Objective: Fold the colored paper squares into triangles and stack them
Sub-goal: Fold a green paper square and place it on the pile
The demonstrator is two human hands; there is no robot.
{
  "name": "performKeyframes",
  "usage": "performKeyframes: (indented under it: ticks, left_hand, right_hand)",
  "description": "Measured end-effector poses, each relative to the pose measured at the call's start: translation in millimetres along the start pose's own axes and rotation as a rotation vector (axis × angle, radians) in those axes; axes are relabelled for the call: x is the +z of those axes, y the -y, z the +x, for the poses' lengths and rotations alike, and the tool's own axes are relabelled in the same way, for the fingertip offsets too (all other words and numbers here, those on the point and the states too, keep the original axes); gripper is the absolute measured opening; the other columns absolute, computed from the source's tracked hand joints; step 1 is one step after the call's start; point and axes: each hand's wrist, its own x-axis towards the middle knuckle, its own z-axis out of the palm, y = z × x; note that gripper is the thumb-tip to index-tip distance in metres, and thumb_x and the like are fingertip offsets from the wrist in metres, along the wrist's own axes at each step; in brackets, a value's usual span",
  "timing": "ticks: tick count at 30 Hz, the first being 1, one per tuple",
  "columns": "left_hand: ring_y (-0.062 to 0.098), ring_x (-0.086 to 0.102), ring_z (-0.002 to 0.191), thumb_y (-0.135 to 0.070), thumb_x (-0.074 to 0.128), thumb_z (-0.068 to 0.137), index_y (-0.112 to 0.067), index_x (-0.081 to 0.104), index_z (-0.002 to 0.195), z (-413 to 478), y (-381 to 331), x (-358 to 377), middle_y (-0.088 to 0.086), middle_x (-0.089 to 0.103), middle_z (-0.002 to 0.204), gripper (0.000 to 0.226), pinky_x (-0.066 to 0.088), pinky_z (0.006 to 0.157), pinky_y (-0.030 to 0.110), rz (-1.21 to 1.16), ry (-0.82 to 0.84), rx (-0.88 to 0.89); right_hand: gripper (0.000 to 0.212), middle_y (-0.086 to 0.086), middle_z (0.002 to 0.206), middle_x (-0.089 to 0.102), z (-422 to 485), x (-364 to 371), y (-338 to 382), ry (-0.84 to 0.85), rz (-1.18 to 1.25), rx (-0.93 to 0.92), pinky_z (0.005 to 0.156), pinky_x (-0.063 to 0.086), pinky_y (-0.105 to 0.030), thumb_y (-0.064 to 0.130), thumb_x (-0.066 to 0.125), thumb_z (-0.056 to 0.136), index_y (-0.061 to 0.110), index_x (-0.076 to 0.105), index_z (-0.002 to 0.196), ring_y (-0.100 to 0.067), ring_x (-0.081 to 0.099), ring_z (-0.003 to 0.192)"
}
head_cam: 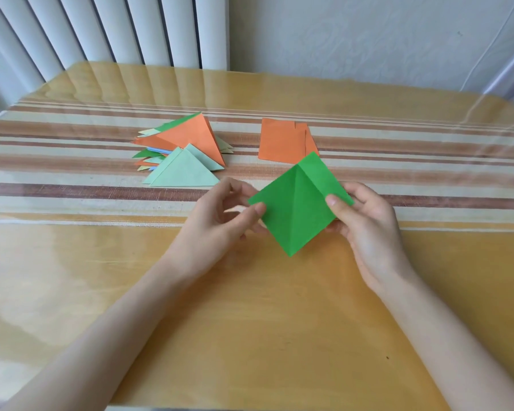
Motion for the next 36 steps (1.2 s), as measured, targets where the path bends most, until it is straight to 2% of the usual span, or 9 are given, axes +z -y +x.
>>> performKeyframes:
  ticks: [2,5,7,10,13,18,24,30,36]
  left_hand:
    - [0.005,0.062,0.101,-0.008,0.048,0.093,-0.024,0.052,0.111,-1.8,0.6,-1.9,-0.016,0.061,0.111,0.025,0.050,0.082,0.025,0.095,-0.005,0.138]
    - [0.008,0.035,0.136,0.019,0.037,0.071,-0.027,0.048,0.126,-0.4,7.0,-6.1,-0.003,0.040,0.139,0.072,0.029,0.110,0.022,0.429,0.045,0.388]
    - [0.012,0.028,0.140,0.016,0.044,0.074,-0.029,0.053,0.123,2.7,10.7,-7.1,-0.001,0.034,0.145,0.067,0.025,0.114,0.029,0.520,0.109,0.416]
    - [0.020,0.033,0.138,-0.002,0.049,0.084,-0.033,0.058,0.112,5.0,19.0,-8.5,-0.004,0.040,0.144,0.042,0.029,0.109,0.043,0.625,0.172,0.458]
    - [0.021,0.039,0.132,-0.022,0.048,0.088,-0.027,0.066,0.102,4.2,21.1,-10.2,-0.005,0.054,0.134,0.023,0.030,0.104,0.038,0.730,0.176,0.485]
    - [0.020,0.061,0.110,-0.026,0.047,0.094,-0.010,0.071,0.093,3.3,23.4,-10.6,0.001,0.070,0.111,0.029,0.035,0.100,0.035,0.927,0.182,0.551]
    - [0.025,0.068,0.075,-0.027,0.044,0.091,-0.009,0.071,0.085,-4.0,19.6,-3.7,0.001,0.074,0.095,0.033,0.040,0.081,0.031,1.081,0.155,0.519]
    - [0.026,0.063,0.065,-0.036,0.044,0.093,-0.012,0.069,0.082,-4.4,19.9,-1.5,-0.001,0.069,0.078,0.036,0.050,0.067,0.036,1.112,0.105,0.454]
    - [0.018,0.055,0.058,-0.041,0.049,0.089,-0.017,0.065,0.078,-6.2,18.6,-3.9,-0.009,0.061,0.068,0.031,0.039,0.063,0.025,0.940,0.039,0.440]
  right_hand:
    - [0.013,-0.009,0.094,0.072,0.6,-2.2,1.2,0.037,0.029,0.020,0.069,0.049,-0.034,0.005,0.058,0.091,0.012,0.064,0.100,-0.021,0.064,0.083]
    - [0.028,-0.002,0.083,0.072,-1.6,0.4,1.3,0.069,0.016,0.023,0.069,0.050,-0.022,-0.002,0.055,0.092,0.016,0.057,0.113,-0.012,0.068,0.079]
    - [0.035,-0.008,0.085,0.071,-3.0,2.5,1.2,0.108,-0.020,0.009,0.069,0.051,-0.019,-0.003,0.054,0.092,0.018,0.051,0.121,-0.013,0.070,0.079]
    - [0.039,-0.022,0.095,0.069,-4.8,3.0,-0.4,0.177,-0.032,0.006,0.073,0.053,-0.023,-0.001,0.054,0.093,0.019,0.047,0.126,-0.019,0.070,0.082]
    - [0.039,-0.008,0.092,0.069,-6.0,7.0,-5.5,0.165,-0.131,-0.048,0.075,0.050,-0.020,0.003,0.054,0.094,0.017,0.044,0.129,-0.008,0.066,0.082]
    - [0.026,0.000,0.111,0.053,-2.3,0.0,-10.7,-0.215,-0.526,-0.526,0.094,0.043,-0.040,0.017,0.048,0.090,0.018,0.048,0.116,-0.018,0.050,0.106]
    - [0.043,0.008,0.097,0.063,-10.1,-2.3,-8.4,0.407,-0.785,-0.565,0.090,0.037,-0.028,0.052,0.048,0.090,0.015,0.065,0.107,-0.012,0.051,0.099]
    - [0.027,0.004,0.086,0.061,-1.9,-6.4,-26.4,0.318,-1.015,-0.779,0.078,0.039,-0.030,0.032,0.053,0.089,0.012,0.070,0.087,-0.016,0.050,0.086]
    - [0.038,0.007,0.082,0.057,-5.1,-6.7,-22.9,0.304,-0.913,-0.609,0.080,0.039,-0.033,0.041,0.048,0.092,0.013,0.065,0.073,-0.016,0.047,0.085]
